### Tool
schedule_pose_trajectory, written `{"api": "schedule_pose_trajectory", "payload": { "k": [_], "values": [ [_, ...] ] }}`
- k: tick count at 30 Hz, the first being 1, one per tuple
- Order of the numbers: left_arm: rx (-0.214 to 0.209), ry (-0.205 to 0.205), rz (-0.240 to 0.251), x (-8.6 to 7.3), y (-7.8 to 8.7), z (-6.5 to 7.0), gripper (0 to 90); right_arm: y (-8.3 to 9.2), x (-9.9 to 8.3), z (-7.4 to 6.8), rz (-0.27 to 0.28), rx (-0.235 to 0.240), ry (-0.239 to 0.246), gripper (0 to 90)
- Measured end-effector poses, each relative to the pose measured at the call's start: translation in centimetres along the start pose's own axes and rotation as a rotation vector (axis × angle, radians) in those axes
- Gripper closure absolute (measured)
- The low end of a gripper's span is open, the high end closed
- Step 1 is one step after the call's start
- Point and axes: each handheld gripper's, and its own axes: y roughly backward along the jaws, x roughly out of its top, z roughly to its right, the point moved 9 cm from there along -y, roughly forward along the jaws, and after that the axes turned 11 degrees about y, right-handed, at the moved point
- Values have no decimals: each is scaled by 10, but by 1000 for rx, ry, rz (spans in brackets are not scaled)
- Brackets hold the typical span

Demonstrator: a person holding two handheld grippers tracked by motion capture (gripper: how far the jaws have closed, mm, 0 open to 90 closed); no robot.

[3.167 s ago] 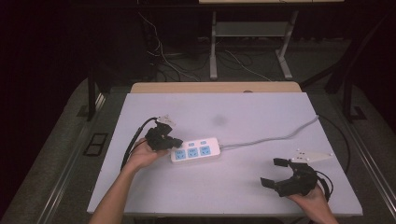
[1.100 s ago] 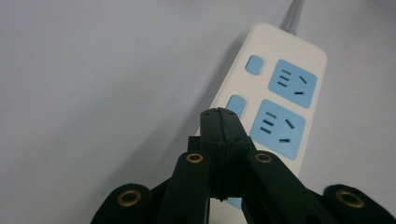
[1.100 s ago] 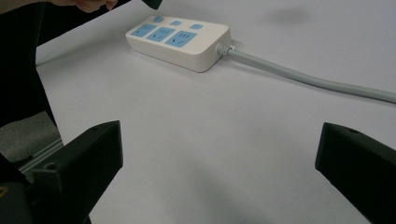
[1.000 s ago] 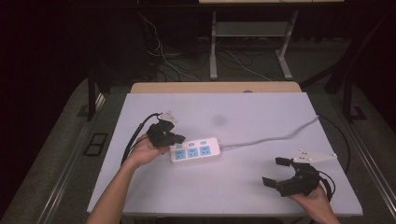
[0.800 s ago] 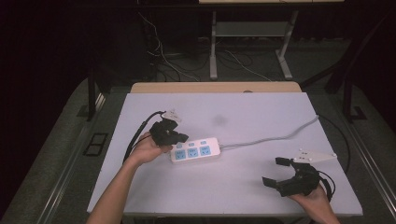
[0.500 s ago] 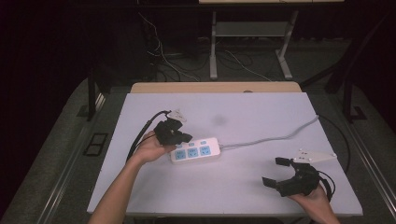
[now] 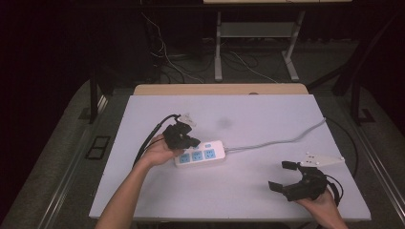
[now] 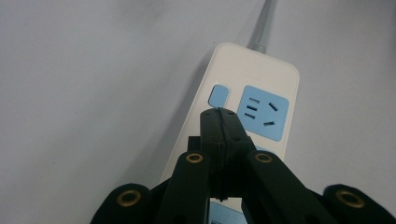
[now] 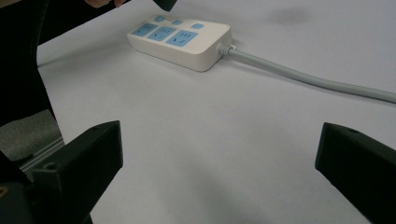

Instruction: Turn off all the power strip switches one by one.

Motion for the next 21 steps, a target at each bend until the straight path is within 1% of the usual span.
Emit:
{"api": "schedule_pose_trajectory", "payload": {
  "k": [7, 14, 17, 21],
  "values": [
    [7, -8, -29, -3, -7, -1, 893, 0, 0, 0, -3, 1, 1, 7],
    [23, -5, -54, -7, -12, -7, 892, 1, -1, 0, -3, 1, -1, 7],
    [28, 0, -52, -7, -13, -9, 893, 0, -1, 0, -3, 2, -2, 7],
    [23, 5, -47, -7, -14, -9, 893, 0, -1, -1, -3, 2, -1, 7]
  ]
}}
